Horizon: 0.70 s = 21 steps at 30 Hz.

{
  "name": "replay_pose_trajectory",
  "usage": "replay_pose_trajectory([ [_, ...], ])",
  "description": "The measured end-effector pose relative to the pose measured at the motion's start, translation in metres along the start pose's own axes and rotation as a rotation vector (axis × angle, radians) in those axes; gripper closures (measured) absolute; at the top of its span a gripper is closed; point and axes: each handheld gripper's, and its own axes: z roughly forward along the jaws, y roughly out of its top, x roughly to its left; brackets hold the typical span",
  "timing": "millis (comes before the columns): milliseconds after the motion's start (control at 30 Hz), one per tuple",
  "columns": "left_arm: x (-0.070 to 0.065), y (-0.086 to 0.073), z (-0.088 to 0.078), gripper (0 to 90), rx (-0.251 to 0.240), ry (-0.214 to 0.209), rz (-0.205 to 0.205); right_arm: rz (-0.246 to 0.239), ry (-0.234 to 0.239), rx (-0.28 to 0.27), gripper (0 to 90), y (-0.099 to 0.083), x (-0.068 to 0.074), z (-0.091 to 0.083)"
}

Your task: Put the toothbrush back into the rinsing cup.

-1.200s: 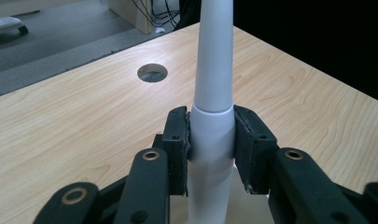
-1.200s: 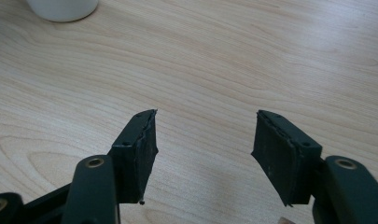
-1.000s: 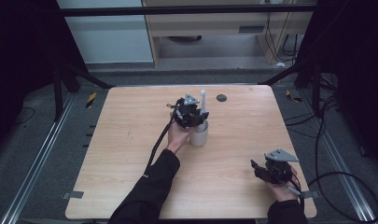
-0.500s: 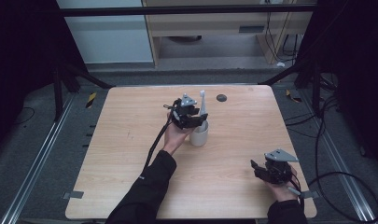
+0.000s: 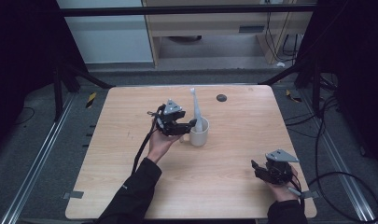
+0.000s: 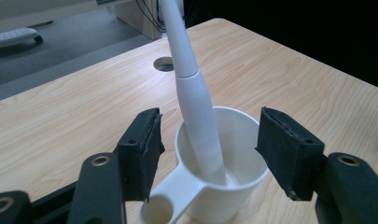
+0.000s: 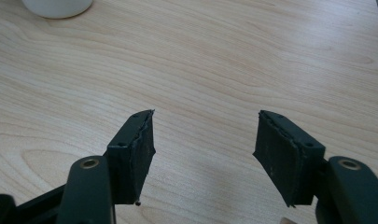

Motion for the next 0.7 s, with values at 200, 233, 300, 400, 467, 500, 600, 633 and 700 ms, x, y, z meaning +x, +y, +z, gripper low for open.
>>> replay_pose_trajectory([
  [200, 0.006, -0.011, -0.036, 35.6, -0.009, 0.039, 0.005, -0.004, -0.004, -0.003, 36.0, -0.001, 0.000, 0.000],
  [233, 0.008, -0.015, -0.041, 35.2, -0.007, 0.050, 0.007, -0.006, -0.004, -0.004, 35.6, -0.001, 0.000, -0.001],
  [300, 0.012, -0.023, -0.052, 34.2, 0.003, 0.066, 0.000, -0.003, -0.003, -0.004, 34.8, -0.002, 0.000, -0.001],
  [400, 0.017, -0.038, -0.066, 32.9, 0.026, 0.090, -0.019, 0.006, -0.002, -0.004, 34.0, -0.003, 0.001, -0.001],
  [467, 0.020, -0.050, -0.076, 32.2, 0.041, 0.112, -0.017, 0.013, 0.000, -0.010, 33.0, -0.003, 0.002, -0.002],
  [500, 0.022, -0.056, -0.081, 32.2, 0.047, 0.123, -0.023, 0.013, 0.000, -0.010, 33.0, -0.003, 0.002, -0.002],
  [600, 0.029, -0.074, -0.094, 31.6, 0.062, 0.150, -0.056, 0.015, -0.003, -0.005, 32.2, -0.004, 0.002, 0.000],
  [633, 0.032, -0.078, -0.098, 31.6, 0.072, 0.165, -0.056, 0.016, -0.005, -0.004, 31.9, -0.004, 0.002, 0.000],
  [700, 0.037, -0.088, -0.107, 31.1, 0.069, 0.184, -0.080, 0.017, -0.011, -0.006, 31.3, -0.005, 0.002, 0.000],
])
